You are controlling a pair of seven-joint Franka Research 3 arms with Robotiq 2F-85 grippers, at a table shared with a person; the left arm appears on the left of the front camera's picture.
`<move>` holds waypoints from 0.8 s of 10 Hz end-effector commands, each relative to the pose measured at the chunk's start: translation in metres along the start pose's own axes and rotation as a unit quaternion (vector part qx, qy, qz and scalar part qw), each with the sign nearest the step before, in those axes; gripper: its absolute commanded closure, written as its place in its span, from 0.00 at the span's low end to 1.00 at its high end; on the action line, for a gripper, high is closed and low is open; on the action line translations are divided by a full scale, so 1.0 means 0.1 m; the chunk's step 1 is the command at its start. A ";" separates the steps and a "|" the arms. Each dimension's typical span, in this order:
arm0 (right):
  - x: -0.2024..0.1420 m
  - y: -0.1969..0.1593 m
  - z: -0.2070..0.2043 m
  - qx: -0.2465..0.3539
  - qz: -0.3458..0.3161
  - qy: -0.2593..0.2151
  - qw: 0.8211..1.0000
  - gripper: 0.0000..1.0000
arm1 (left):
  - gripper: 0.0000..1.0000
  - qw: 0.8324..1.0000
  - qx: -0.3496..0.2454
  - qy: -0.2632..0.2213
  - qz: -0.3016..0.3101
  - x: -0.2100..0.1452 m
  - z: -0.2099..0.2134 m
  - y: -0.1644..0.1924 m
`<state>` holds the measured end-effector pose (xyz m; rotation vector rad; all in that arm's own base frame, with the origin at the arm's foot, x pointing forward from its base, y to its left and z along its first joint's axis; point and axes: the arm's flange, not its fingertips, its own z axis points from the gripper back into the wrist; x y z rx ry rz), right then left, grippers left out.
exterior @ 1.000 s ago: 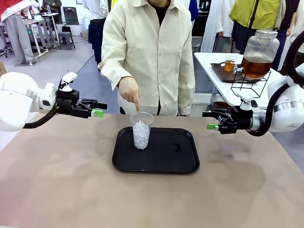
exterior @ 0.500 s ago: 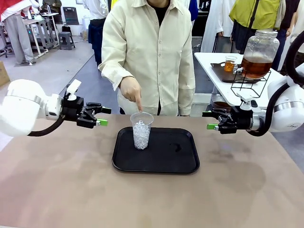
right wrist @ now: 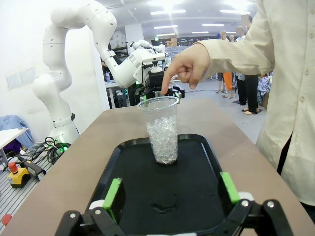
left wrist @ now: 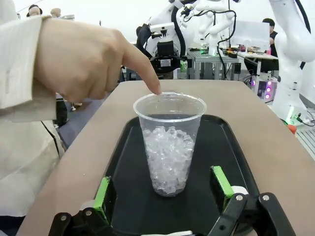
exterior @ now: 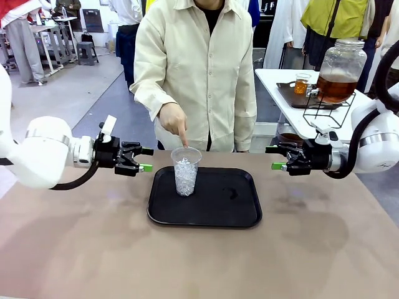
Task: Pour the drink into the iced cup.
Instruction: Pick up the iced cup indicated by the human and present it to them.
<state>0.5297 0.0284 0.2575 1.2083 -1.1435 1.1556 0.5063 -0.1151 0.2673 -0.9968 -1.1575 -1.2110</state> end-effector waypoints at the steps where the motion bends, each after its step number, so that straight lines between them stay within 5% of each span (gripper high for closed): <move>1: 0.02 -0.01 -0.02 0.001 0.002 0.000 1.000 0.00 | 0.00 1.000 0.006 -0.007 -0.006 -0.06 -0.06 0.02; 8: 0.02 -0.01 -0.02 0.001 0.002 0.000 1.000 0.00 | 0.00 1.000 -0.014 0.000 0.005 -0.09 -0.15 -0.02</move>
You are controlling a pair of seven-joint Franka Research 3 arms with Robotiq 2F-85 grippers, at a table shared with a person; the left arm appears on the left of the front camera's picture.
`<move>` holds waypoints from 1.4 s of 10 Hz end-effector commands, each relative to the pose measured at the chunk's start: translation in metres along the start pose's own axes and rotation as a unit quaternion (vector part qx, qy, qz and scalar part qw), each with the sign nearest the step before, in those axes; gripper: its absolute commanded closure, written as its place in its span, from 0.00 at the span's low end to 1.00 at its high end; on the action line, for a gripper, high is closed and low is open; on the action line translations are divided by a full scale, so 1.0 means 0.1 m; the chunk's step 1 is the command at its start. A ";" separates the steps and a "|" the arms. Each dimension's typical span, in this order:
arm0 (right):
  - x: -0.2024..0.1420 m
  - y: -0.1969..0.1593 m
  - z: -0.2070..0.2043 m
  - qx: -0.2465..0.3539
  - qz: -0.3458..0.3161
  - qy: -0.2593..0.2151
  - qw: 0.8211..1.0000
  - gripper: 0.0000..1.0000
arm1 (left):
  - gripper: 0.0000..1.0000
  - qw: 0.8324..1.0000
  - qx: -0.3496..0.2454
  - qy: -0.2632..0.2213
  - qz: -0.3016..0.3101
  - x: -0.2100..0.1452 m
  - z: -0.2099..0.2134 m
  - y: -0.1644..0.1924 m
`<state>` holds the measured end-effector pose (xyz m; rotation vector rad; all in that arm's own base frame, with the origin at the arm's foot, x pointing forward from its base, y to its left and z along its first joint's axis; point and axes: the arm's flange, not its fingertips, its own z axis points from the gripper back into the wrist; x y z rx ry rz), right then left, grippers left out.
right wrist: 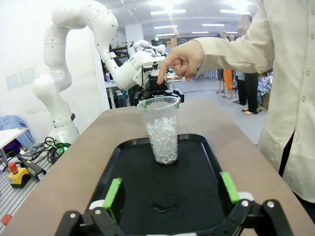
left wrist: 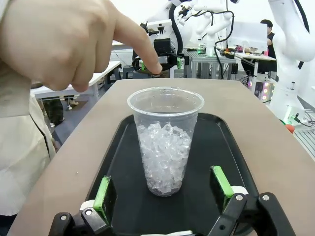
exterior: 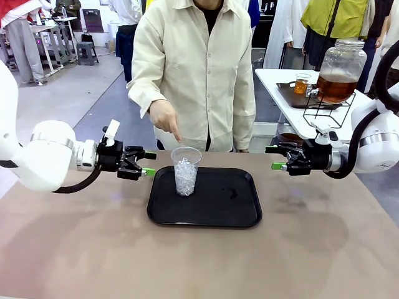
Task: Pour the drink into the iced cup.
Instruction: Pick up the iced cup indicated by the human and present it to them.
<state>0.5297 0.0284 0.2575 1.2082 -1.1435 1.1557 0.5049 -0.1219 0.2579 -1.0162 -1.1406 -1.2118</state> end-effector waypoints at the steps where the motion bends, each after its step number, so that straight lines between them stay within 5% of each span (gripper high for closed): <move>1: 0.02 -0.01 -0.02 0.001 0.002 0.000 1.000 0.00 | 0.00 1.000 -0.006 -0.001 -0.004 -0.05 -0.14 0.02; 14: 0.02 -0.01 -0.02 0.001 0.002 0.000 1.000 0.00 | 0.00 1.000 -0.026 -0.014 -0.002 -0.19 -0.68 0.17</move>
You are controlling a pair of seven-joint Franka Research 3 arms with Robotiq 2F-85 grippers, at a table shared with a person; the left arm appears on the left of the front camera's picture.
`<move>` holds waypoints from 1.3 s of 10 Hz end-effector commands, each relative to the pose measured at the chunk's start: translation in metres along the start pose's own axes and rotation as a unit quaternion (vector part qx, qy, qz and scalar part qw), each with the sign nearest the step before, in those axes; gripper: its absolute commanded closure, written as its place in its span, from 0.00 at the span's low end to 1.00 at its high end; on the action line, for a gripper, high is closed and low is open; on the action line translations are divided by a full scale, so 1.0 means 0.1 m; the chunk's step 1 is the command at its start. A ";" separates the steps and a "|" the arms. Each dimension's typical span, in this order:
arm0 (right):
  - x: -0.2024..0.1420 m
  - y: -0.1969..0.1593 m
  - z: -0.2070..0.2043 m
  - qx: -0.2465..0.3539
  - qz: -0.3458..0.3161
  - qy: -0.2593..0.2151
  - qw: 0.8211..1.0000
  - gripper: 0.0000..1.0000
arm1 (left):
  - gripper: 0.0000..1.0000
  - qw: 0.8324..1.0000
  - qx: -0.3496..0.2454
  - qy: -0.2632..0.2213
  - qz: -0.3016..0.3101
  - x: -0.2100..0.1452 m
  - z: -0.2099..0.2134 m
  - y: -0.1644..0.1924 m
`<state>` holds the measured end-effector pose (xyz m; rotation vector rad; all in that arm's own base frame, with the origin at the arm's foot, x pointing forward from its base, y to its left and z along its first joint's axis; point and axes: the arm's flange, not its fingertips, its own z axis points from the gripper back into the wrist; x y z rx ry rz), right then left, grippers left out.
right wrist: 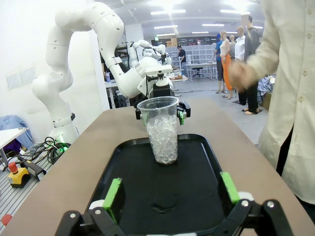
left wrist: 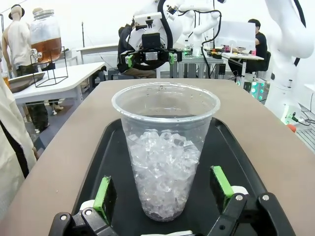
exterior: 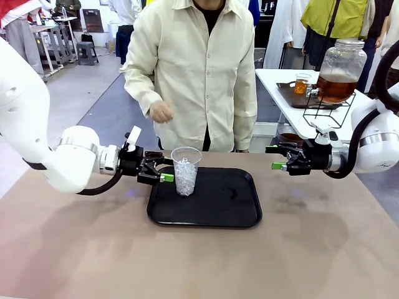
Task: Pour the drink into the iced cup.
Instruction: Pick up the iced cup indicated by the human and present it to them.
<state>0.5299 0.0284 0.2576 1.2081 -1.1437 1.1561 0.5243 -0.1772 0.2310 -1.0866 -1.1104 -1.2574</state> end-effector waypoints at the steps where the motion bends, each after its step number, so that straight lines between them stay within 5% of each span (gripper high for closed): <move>1: 0.02 -0.01 -0.01 0.001 0.002 0.000 1.000 0.00 | 0.00 1.000 0.011 -0.006 -0.003 -0.02 -0.10 0.04; 13: 0.02 -0.01 -0.01 0.001 0.002 0.000 1.000 0.00 | 0.00 1.000 0.015 -0.003 0.014 -0.03 -0.47 0.12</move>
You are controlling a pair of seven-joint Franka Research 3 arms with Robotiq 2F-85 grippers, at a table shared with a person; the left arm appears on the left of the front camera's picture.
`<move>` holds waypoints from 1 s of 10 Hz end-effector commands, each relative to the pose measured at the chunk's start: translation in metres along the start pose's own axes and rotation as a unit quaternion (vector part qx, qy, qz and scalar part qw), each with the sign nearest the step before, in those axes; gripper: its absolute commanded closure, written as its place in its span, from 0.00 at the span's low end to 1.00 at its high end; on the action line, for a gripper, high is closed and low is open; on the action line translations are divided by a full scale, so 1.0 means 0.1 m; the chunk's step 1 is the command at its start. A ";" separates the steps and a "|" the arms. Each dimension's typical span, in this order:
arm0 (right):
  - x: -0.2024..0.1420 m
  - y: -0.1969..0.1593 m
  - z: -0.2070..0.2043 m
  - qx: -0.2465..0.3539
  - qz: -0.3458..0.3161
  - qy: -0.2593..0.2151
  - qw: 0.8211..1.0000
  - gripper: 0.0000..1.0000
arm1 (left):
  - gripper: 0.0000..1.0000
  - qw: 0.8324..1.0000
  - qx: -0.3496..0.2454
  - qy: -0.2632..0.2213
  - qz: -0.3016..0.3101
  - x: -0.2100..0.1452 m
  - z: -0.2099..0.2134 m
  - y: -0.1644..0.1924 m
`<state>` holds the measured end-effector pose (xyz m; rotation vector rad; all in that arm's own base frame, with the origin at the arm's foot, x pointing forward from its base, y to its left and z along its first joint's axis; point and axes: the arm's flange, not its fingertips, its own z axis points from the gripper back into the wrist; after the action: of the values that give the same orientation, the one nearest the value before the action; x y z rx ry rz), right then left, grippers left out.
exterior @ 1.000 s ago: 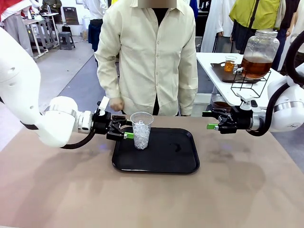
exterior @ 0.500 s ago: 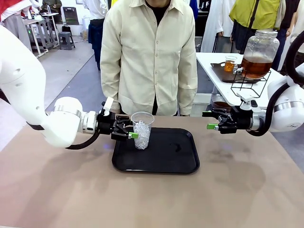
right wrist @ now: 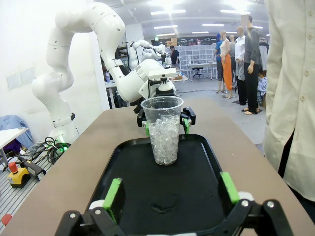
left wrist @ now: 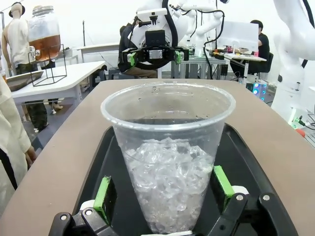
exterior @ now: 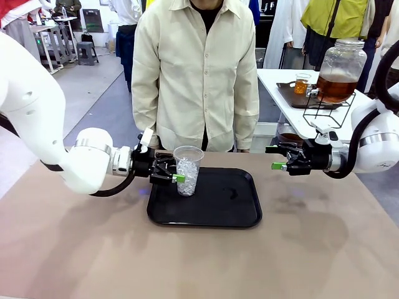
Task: Pour the drink into the iced cup.
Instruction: Pick up the iced cup indicated by the human and present it to them.
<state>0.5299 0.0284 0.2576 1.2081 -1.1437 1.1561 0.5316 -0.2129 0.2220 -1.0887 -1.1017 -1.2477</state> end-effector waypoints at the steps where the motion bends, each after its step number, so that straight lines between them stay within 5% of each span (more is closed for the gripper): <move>1: 0.02 -0.01 -0.01 0.001 0.002 0.000 1.000 0.00 | 0.00 1.000 0.012 -0.002 0.008 0.01 -0.13 0.05; 7: 0.02 -0.01 -0.01 0.001 0.002 0.000 1.000 0.00 | 0.00 1.000 -0.016 -0.001 0.008 0.01 -0.23 -0.06; 9: 0.02 -0.01 -0.01 0.001 0.002 0.000 1.000 0.00 | 0.35 1.000 -0.019 -0.001 0.001 0.00 -0.24 -0.09; 10: 0.02 -0.01 -0.01 0.001 0.002 0.000 1.000 0.00 | 0.35 1.000 -0.019 -0.001 0.000 0.01 -0.24 -0.10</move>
<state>0.5299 0.0284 0.2576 1.2081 -1.1437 1.1561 0.5253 -0.2352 0.2174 -1.1160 -1.0781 -1.2710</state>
